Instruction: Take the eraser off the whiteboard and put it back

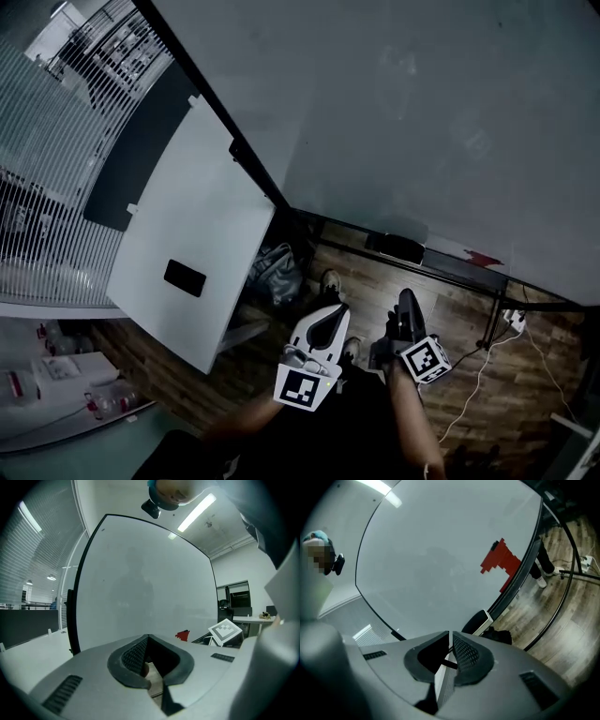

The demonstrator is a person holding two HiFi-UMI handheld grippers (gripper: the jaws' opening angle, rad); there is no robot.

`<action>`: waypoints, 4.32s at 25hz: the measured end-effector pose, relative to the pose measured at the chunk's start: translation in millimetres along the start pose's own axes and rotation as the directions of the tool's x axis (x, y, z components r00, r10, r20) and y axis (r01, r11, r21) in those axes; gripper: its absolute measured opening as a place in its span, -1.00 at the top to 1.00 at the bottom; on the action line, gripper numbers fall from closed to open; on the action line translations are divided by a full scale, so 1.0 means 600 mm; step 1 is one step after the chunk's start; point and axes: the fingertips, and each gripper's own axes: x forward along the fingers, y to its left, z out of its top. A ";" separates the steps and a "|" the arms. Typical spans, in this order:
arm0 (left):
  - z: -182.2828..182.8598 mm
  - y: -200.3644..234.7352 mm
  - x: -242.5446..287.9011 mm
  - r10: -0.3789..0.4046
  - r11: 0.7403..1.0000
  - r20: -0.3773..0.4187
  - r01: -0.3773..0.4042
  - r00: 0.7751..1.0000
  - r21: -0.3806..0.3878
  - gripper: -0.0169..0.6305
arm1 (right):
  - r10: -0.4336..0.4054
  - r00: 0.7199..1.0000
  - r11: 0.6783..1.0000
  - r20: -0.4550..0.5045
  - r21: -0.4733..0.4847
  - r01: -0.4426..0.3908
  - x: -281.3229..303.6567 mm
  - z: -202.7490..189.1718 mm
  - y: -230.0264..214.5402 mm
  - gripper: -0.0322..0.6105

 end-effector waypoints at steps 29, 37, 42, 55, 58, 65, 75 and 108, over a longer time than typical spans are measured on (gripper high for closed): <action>-0.069 0.042 0.063 -0.082 0.997 -0.139 0.080 0.987 -0.017 0.96 | -0.002 1.000 0.908 -0.016 0.419 0.009 0.144 -0.041 -0.103 0.32; -0.073 0.050 0.072 -0.088 0.996 -0.145 0.085 0.986 -0.025 0.96 | -0.037 0.999 0.890 -0.003 0.455 0.034 0.150 -0.038 -0.110 0.33; -0.073 0.054 0.077 -0.091 0.996 -0.143 0.088 0.985 -0.028 0.96 | -0.046 0.999 0.888 -0.004 0.458 0.043 0.148 -0.039 -0.107 0.41; -0.068 0.049 0.071 -0.091 0.996 -0.135 0.088 0.987 -0.024 0.96 | -0.033 0.999 0.894 -0.018 0.446 0.037 0.144 -0.039 -0.095 0.48; -0.069 0.049 0.071 -0.086 0.996 -0.141 0.082 0.986 -0.029 0.96 | -0.034 0.999 0.896 -0.027 0.442 0.043 0.141 -0.043 -0.093 0.49; -0.073 0.051 0.073 -0.079 0.997 -0.129 0.076 0.989 -0.025 0.96 | -0.029 0.999 0.908 -0.024 0.417 0.036 0.134 -0.042 -0.091 0.51; -0.051 0.044 0.076 -0.073 0.997 -0.084 0.072 0.994 -0.015 0.96 | -0.011 1.000 0.923 -0.012 0.384 0.015 0.117 -0.025 -0.076 0.52; 0.066 -0.050 -0.050 0.032 0.998 0.012 -0.031 0.999 -0.057 0.96 | 0.130 0.991 0.983 0.002 0.133 -0.129 -0.109 0.047 0.071 0.52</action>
